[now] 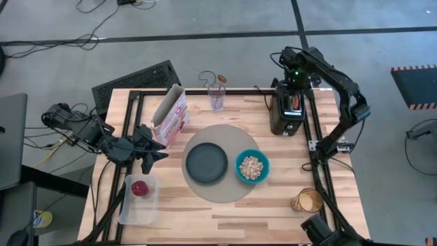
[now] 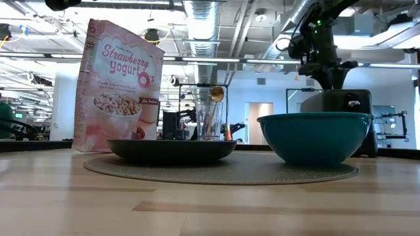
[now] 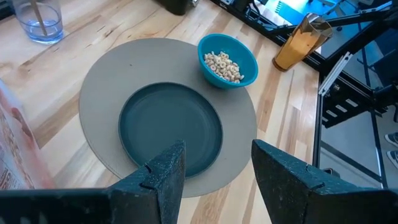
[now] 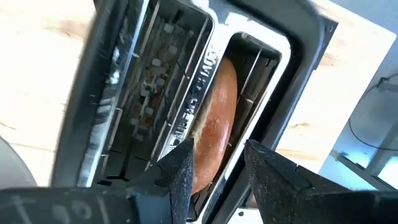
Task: Arrange a breakfast setting
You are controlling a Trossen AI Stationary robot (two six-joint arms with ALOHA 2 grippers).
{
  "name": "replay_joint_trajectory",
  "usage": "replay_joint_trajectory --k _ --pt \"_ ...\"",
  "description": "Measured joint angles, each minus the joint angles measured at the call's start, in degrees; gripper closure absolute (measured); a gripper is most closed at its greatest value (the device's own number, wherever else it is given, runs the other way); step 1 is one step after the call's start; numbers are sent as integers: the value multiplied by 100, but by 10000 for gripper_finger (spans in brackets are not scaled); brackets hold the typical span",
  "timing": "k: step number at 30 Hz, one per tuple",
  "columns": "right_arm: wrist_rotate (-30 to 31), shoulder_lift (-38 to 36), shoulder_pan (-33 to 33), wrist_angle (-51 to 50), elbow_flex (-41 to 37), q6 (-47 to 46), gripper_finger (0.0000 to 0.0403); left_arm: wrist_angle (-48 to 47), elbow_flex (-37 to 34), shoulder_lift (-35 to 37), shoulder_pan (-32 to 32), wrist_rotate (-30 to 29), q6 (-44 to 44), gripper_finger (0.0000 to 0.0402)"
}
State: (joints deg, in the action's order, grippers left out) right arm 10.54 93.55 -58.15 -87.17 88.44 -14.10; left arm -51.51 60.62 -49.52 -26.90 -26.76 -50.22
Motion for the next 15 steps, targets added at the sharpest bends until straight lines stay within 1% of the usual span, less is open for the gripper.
replay_joint_trajectory --k 4,11,15 --pt "-57 -95 0 -41 31 -84 233 0 0 0 0 2 3 233" --pt "-297 -15 32 -15 12 -122 233 -2 0 0 0 3 57 233" --pt "-294 7 41 15 -296 -194 233 -4 0 0 -2 4 102 233"
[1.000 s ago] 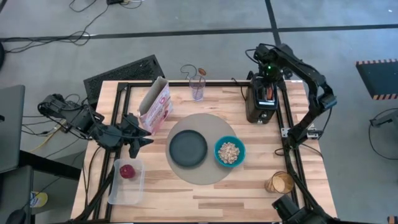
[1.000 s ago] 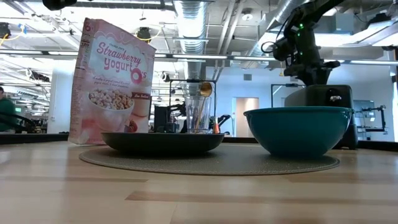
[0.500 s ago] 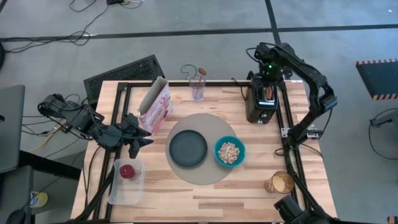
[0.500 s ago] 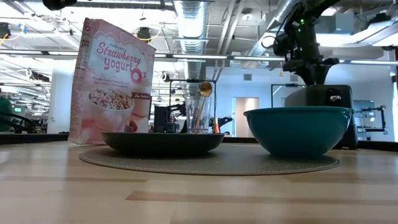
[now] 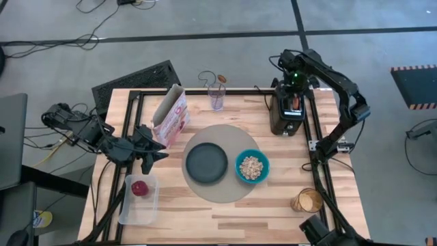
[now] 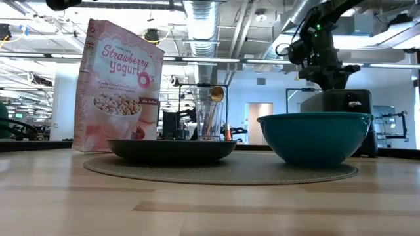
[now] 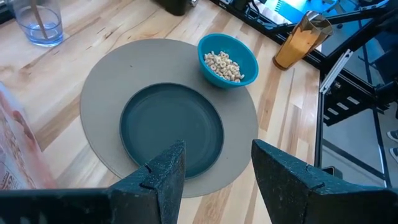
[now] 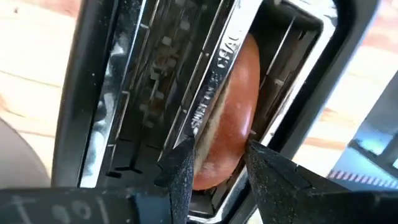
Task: Arrange a breakfast setting
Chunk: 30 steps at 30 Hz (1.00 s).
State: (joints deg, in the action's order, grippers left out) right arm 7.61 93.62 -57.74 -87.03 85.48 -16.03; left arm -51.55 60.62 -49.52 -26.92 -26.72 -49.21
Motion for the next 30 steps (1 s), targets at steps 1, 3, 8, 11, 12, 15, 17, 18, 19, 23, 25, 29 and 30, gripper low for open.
replay_joint_trajectory --k 1,3,8,11,12,15,17,18,19,23,25,29,30 --pt "48 -3 -8 37 -71 0 233 0 0 0 2 0 2 233" --pt "142 -28 18 72 -128 -2 233 2 -2 0 2 0 2 233" --pt "259 -20 112 135 -132 -7 233 -4 -2 0 1 1 55 233" --pt "257 -18 91 129 -134 -42 245 -4 -2 0 2 0 54 233" --pt "255 -15 81 131 -134 -42 252 -2 -2 0 2 0 56 233" --pt "261 -12 64 141 -140 -42 285 -2 -2 0 1 0 56 233" --pt "276 15 60 153 -167 -57 306 -4 -2 0 2 0 56 233" --pt "278 28 58 163 -168 -45 316 -2 -2 0 2 0 56 233" --pt "278 27 55 170 -167 -19 323 -2 -2 0 2 0 56 233" --pt "348 15 29 209 -167 88 337 -1 -2 0 1 -7 56 233" --pt "348 15 28 197 -166 90 338 -1 -2 0 1 -4 56 233" --pt "346 -9 43 34 -47 93 339 0 -2 0 1 -7 56 233" --pt "346 -31 50 -5 18 95 340 0 -2 0 0 -9 56 233"
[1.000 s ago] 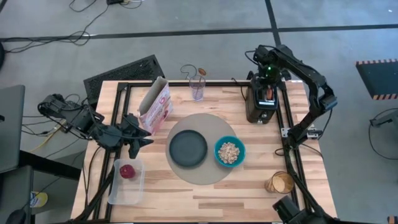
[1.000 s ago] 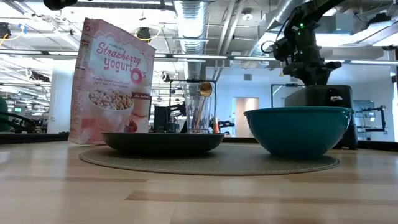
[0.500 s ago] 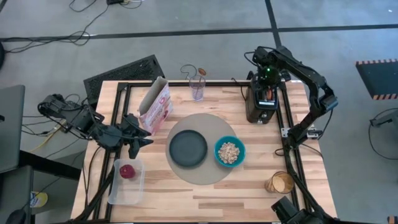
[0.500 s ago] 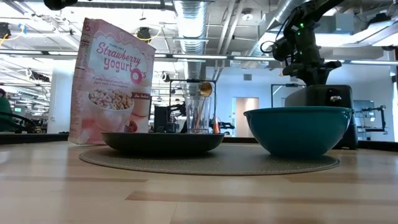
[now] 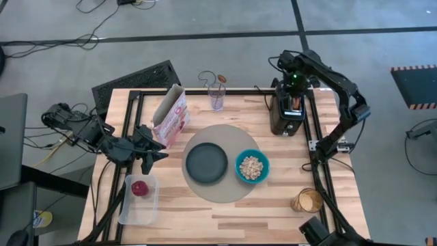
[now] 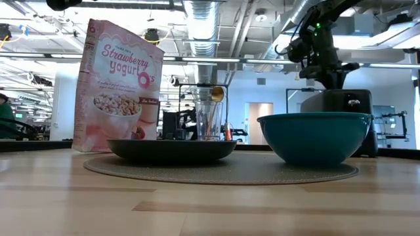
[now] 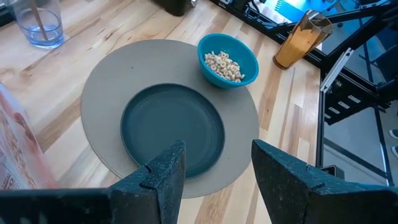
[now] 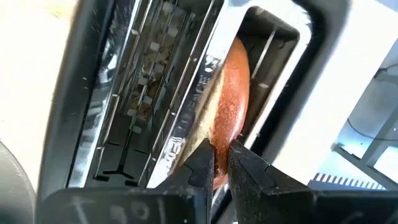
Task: Arrange a breakfast setting
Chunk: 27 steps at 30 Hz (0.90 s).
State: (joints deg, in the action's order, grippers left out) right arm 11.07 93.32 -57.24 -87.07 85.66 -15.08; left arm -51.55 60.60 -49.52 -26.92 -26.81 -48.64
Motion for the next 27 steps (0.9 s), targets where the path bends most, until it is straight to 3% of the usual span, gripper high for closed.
replay_joint_trajectory --k 18,27 --pt "-131 -753 260 -289 1760 58 341 2 0 0 0 -22 0 233" --pt "-1251 -1165 904 514 1977 152 341 4 0 0 2 -110 110 233"
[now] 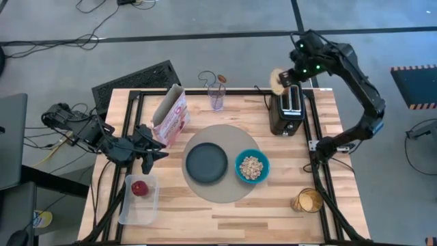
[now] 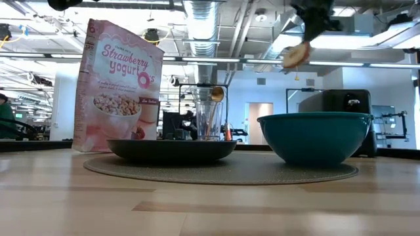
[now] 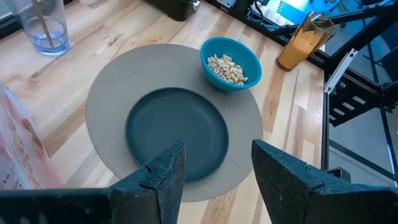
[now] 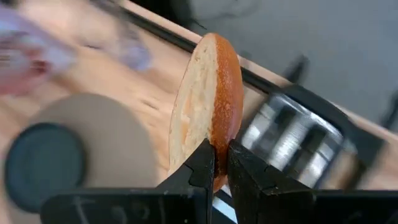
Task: Arrange a breakfast setting
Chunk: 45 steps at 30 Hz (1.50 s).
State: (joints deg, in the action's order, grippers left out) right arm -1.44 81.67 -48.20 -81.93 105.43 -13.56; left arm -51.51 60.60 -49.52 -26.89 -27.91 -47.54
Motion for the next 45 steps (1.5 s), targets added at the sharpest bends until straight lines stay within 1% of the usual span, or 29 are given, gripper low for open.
replay_joint_trajectory --k 3,6,10,13,19,24,29,38,41,43,45 --pt "-180 6 507 392 -12 13 341 0 0 0 -1 -123 41 233" --pt "-351 7 1048 960 -237 112 341 2 0 0 0 -163 152 233" --pt "-609 13 1757 1918 -771 162 341 3 0 0 -2 -172 191 233" --pt "-693 15 2192 2595 -1189 162 341 4 0 0 0 -172 189 233" --pt "-816 16 2812 3967 -2057 160 341 42 0 1 -1 -148 437 233" --pt "-826 18 3125 4907 -2739 -8 341 48 0 0 0 -143 532 233" --pt "-885 19 3334 5667 -3232 -165 340 46 0 0 -1 -144 603 233" --pt "-926 27 3628 6464 -3736 -597 340 46 0 1 -1 -143 684 233" --pt "-926 287 3724 6656 -3758 -746 340 46 0 0 0 -141 657 233" --pt "-944 509 3759 6611 -3789 -806 340 48 0 2 0 -141 653 233" --pt "-1064 765 3841 6905 -3774 -860 340 48 0 0 -1 -139 650 233"
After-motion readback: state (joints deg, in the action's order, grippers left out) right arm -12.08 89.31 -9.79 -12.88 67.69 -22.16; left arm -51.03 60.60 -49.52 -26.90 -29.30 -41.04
